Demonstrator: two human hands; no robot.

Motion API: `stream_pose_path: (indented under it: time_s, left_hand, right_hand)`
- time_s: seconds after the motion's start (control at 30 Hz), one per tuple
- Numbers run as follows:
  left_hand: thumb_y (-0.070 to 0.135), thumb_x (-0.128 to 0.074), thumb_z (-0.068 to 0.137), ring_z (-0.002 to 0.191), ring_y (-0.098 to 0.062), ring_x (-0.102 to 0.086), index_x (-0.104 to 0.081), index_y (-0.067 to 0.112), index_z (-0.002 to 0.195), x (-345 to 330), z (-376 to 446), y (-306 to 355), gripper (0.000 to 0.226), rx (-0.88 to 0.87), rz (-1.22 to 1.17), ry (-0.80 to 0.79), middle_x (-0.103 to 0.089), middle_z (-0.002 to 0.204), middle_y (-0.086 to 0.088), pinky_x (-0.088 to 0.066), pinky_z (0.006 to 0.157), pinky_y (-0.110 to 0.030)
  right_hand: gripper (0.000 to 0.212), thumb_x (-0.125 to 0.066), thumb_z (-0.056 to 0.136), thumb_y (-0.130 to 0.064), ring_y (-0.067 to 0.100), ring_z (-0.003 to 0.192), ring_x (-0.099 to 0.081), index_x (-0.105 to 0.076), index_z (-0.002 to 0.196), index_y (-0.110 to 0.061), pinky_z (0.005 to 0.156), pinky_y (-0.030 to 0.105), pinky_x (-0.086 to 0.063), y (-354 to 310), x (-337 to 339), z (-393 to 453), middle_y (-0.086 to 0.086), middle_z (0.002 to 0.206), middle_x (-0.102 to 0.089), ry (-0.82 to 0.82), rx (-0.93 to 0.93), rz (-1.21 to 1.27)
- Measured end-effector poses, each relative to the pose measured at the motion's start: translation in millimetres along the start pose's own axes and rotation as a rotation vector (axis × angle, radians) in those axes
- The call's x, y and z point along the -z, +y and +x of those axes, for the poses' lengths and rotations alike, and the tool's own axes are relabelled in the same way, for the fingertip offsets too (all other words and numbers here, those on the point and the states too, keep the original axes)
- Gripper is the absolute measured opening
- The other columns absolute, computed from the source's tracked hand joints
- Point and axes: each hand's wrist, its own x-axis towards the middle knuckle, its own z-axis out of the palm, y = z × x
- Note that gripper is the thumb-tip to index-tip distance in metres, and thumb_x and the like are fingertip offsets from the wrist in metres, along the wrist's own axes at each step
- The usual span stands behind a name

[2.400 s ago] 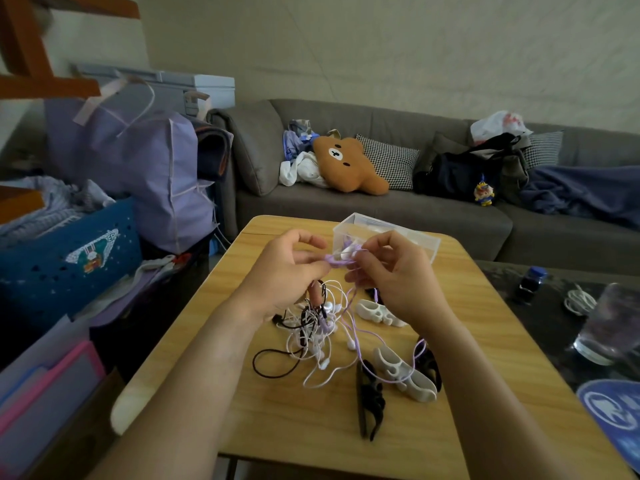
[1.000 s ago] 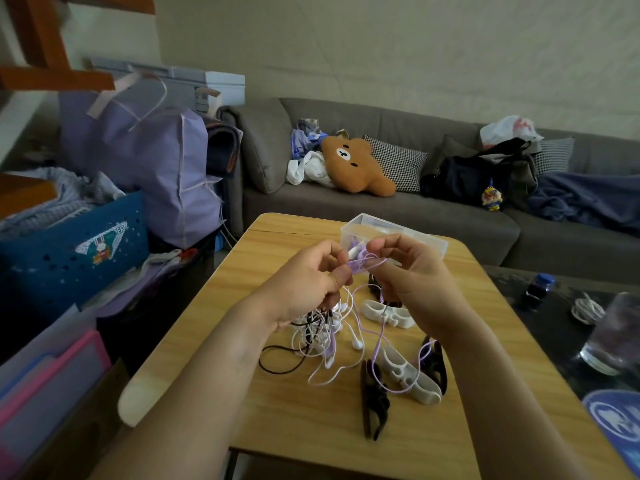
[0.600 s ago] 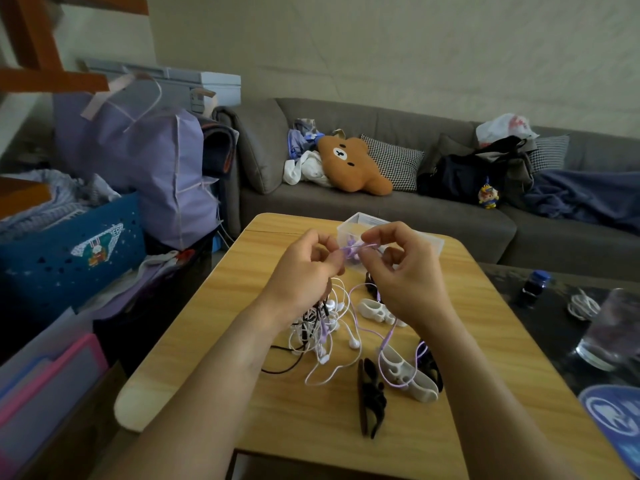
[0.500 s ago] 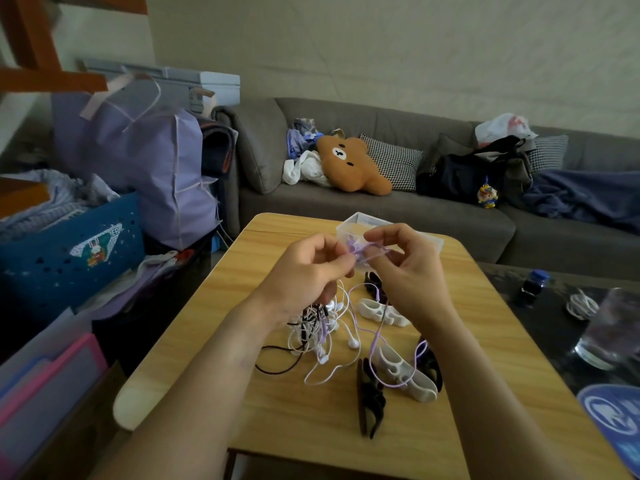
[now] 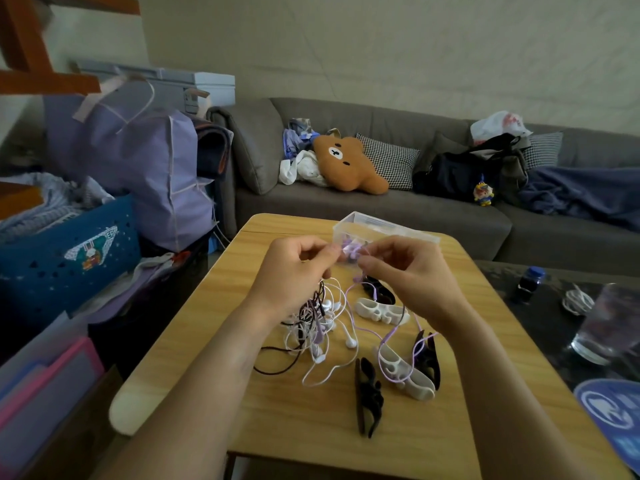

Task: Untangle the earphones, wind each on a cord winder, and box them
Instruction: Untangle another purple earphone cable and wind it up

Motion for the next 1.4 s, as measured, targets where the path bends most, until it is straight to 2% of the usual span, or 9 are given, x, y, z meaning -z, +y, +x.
stream_pose_path:
  time_s: [0.3, 0.5, 0.6, 0.67, 0.8, 1.0, 1.13, 1.27, 1.4]
  left_hand:
    - [0.015, -0.053, 0.099, 0.045, -0.017, -0.058, -0.07, 0.01, 0.087, -7.5, -1.0, 3.5, 0.022, 0.128, -0.122, 0.141, -0.071, 0.073, -0.004, -0.049, 0.059, -0.032]
    - [0.019, -0.073, 0.077, 0.063, -0.017, -0.055, -0.07, 0.014, 0.077, 13.1, -3.5, 11.3, 0.005, 0.16, -0.813, -0.245, -0.067, 0.103, -0.012, -0.038, 0.057, -0.027]
    - [0.021, -0.082, 0.061, 0.073, -0.022, -0.06, -0.063, 0.015, 0.079, 25.9, -1.4, 6.5, 0.027, 0.142, -0.912, -0.315, -0.065, 0.11, -0.012, -0.04, 0.06, -0.03]
    - [0.017, -0.075, 0.07, 0.075, -0.024, -0.063, -0.058, 0.009, 0.086, 28.8, -1.0, 6.8, 0.025, 0.17, -0.811, -0.254, -0.065, 0.108, -0.013, -0.042, 0.059, -0.03]
    - [0.019, -0.06, 0.096, 0.07, -0.027, -0.069, -0.055, 0.002, 0.117, 23.7, 4.0, 3.2, 0.027, 0.324, -0.609, 0.047, -0.064, 0.104, -0.016, -0.046, 0.049, -0.025]
    - [-0.005, -0.052, 0.096, 0.054, -0.013, -0.067, -0.052, 0.009, 0.091, 25.1, 7.2, -4.3, 0.014, 0.398, -0.598, 0.339, -0.066, 0.075, -0.013, -0.049, 0.045, -0.018]
    - [-0.004, -0.053, 0.095, 0.061, -0.009, -0.061, -0.057, 0.011, 0.09, 34.7, 15.4, 0.8, 0.017, 0.251, -0.819, 0.385, -0.067, 0.067, -0.004, -0.048, 0.05, -0.016]
    - [-0.004, -0.073, 0.082, 0.077, -0.003, -0.068, -0.067, 0.014, 0.115, 37.8, 11.1, 2.7, 0.037, 0.009, -0.233, 0.26, -0.071, 0.092, 0.005, -0.053, 0.056, -0.017]
    - [0.011, -0.08, 0.081, 0.069, -0.004, -0.07, -0.075, 0.02, 0.105, 35.3, 5.4, -11.0, 0.025, -0.129, 0.364, 0.21, -0.075, 0.084, 0.005, -0.058, 0.063, -0.02]
  right_hand:
    - [0.032, -0.069, 0.088, -0.013, 0.018, 0.075, -0.064, -0.076, 0.076, -0.041, 0.073, 0.045, -0.054, 2.8, 4.1, 3.1, -0.005, 0.08, -0.073, -0.016, -0.069, -0.139]
    - [0.009, -0.076, 0.087, -0.03, 0.001, 0.051, -0.043, -0.078, 0.09, -0.022, 0.053, 0.015, -0.035, 2.1, 7.2, 1.8, -0.025, 0.054, -0.056, 0.019, 0.023, -0.157]
    - [0.011, -0.077, 0.085, -0.031, 0.011, 0.056, -0.052, -0.078, 0.09, -0.022, 0.057, 0.025, -0.045, 0.7, 11.0, 1.4, -0.016, 0.064, -0.067, 0.034, 0.016, -0.095]
    - [0.006, -0.079, 0.083, -0.029, 0.03, 0.077, -0.065, -0.079, 0.086, -0.024, 0.073, 0.04, -0.055, 0.7, 10.7, 1.6, 0.001, 0.079, -0.074, 0.069, -0.04, -0.008]
    - [0.014, -0.085, 0.075, -0.013, 0.018, 0.073, -0.064, -0.078, 0.086, -0.018, 0.075, 0.032, -0.054, 2.4, 13.9, 4.0, -0.001, 0.07, -0.068, 0.194, -0.104, 0.153]
    - [0.007, -0.072, 0.088, -0.004, 0.007, 0.051, -0.048, -0.074, 0.093, -0.008, 0.049, 0.02, -0.038, -5.2, 18.1, -1.2, -0.002, 0.065, -0.065, 0.127, -0.098, 0.332]
    - [0.017, -0.081, 0.08, -0.022, 0.0, 0.045, -0.049, -0.075, 0.093, -0.013, 0.045, 0.015, -0.037, -7.3, 36.6, -5.0, 0.002, 0.071, -0.069, 0.025, -0.088, 0.086]
    - [0.025, -0.088, 0.066, -0.033, 0.005, 0.054, -0.054, -0.077, 0.083, -0.019, 0.055, 0.022, -0.044, 10.2, 55.6, -2.7, -0.005, 0.064, -0.066, 0.172, -0.07, -0.111]
    - [0.011, -0.084, 0.078, -0.015, 0.014, 0.06, -0.059, -0.075, 0.085, -0.015, 0.064, 0.031, -0.05, 21.3, 63.0, 1.0, 0.0, 0.069, -0.068, 0.419, 0.028, -0.021]
